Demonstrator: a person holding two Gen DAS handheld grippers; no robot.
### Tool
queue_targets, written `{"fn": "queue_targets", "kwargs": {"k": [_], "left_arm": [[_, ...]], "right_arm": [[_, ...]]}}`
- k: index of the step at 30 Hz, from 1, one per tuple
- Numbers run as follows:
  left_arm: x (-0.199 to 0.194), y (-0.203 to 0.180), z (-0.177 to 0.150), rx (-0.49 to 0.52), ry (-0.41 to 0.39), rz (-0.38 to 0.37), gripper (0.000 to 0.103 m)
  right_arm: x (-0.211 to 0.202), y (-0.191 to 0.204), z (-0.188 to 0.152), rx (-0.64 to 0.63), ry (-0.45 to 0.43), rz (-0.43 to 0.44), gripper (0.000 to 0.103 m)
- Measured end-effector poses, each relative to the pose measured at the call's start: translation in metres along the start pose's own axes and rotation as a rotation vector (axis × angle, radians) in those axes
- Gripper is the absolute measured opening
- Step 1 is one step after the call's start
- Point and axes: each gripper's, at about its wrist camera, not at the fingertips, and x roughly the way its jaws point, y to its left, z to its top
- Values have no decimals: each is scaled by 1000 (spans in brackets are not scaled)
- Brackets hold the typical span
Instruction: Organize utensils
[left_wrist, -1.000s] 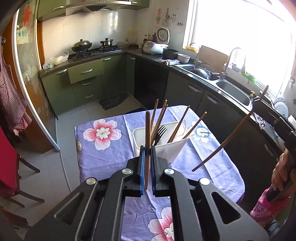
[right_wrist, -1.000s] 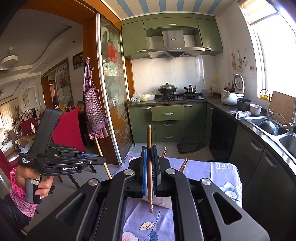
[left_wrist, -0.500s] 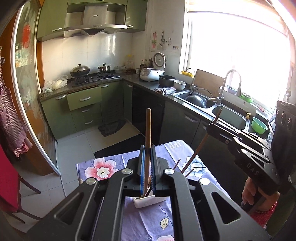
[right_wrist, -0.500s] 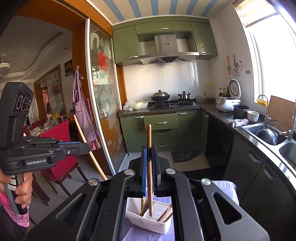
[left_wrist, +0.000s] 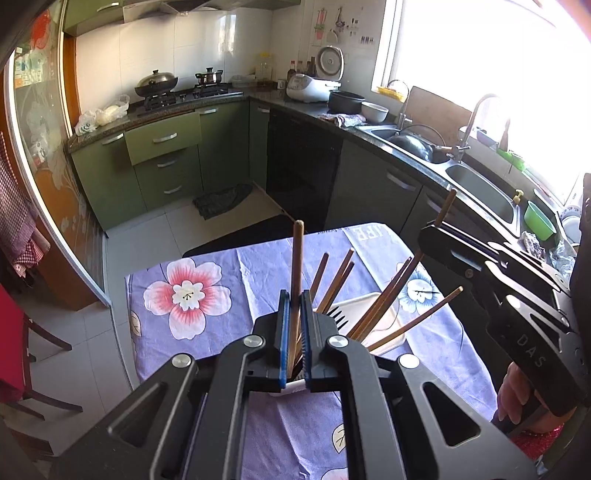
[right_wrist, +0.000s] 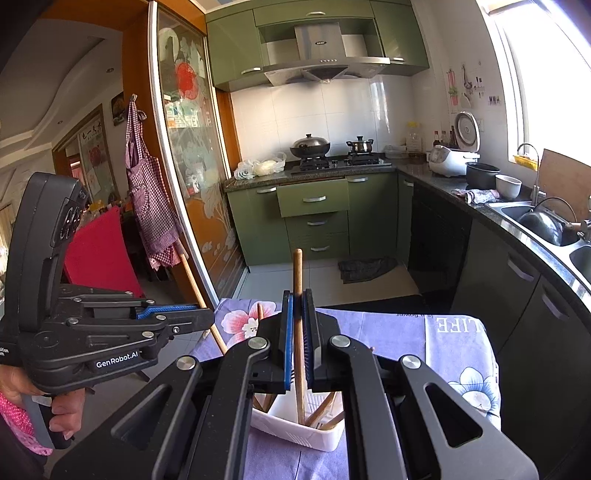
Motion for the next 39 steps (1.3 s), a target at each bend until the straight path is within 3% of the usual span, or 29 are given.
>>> {"fn": "queue_targets", "kwargs": {"k": [4, 6, 8, 13, 16, 19, 21, 26, 32, 39], "left_arm": [[17, 1, -11, -11, 23, -2, 8], [20, 2, -14, -19, 19, -4, 30], [16, 1, -17, -14, -6, 9, 41], [-4, -3, -25, -14, -51, 11, 45], [-27, -6, -34, -25, -107, 9, 56], [-54, -10, -52, -30, -188, 18, 75], [-72, -13, -71, -34, -242, 41, 85], [-102, -25, -125, -33, -314, 82, 93], [-125, -30, -185, -58, -341, 127, 96], [-138, -32, -221, -59, -330, 165, 96]], "right_arm": [[15, 1, -15, -9, 31, -13, 6], [15, 2, -20, -10, 29, -17, 10], [9, 3, -22, -11, 13, -17, 14], [-23, 7, -26, -23, -36, -18, 15], [-52, 8, -37, -22, -73, -15, 32], [-83, 9, -61, -13, -118, -41, 64], [-103, 7, -82, 0, -139, -57, 74], [-143, 6, -137, 17, -141, -106, 83], [-177, 14, -193, 32, -129, -117, 93], [-205, 33, -218, -2, -149, -156, 98]]}}
